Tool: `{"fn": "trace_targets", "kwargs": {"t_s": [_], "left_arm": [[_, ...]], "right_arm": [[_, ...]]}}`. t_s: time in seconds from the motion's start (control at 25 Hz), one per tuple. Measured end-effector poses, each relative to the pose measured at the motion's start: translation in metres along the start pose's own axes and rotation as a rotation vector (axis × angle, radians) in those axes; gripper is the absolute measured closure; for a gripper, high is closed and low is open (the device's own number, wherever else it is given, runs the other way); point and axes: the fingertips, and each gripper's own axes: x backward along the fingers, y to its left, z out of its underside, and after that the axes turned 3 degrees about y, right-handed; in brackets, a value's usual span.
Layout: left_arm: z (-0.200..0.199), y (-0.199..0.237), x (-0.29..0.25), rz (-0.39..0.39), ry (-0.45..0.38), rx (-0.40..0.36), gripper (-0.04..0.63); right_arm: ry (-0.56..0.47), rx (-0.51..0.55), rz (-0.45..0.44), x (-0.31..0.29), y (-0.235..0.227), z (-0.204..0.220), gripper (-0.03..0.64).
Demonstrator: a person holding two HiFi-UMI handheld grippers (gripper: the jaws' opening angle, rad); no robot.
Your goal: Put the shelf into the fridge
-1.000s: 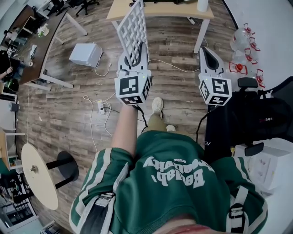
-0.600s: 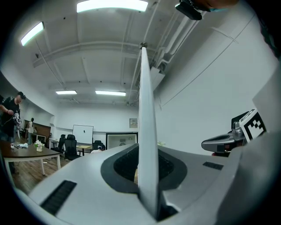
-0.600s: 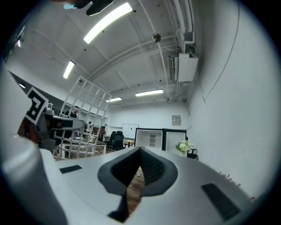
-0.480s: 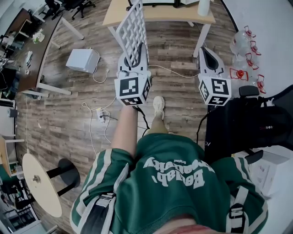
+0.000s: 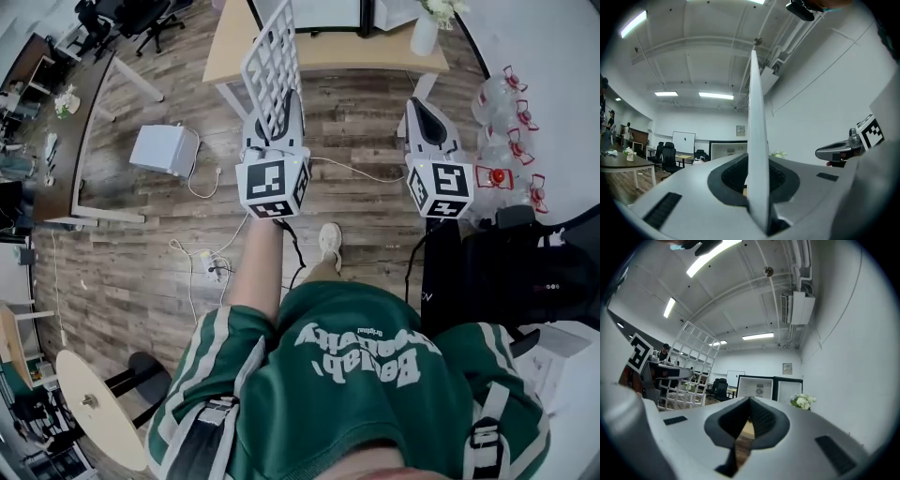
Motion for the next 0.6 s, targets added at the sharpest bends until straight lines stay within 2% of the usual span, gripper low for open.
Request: {"fn": "trace_targets", "kwargs": {"t_s": [0.32, 0.6], "left_arm": [[0.003, 0.046, -0.087, 0.043, -0.005, 0.015, 0.551], [0.015, 0.083, -0.14, 0.059, 0.0, 0.021, 0.551]], "right_arm": [[0.009, 0.006, 0.039, -0.089, -0.013, -0.01, 0.614], [0.019, 0.002, 0.059, -0.15, -0.016, -0.005, 0.614]]}}
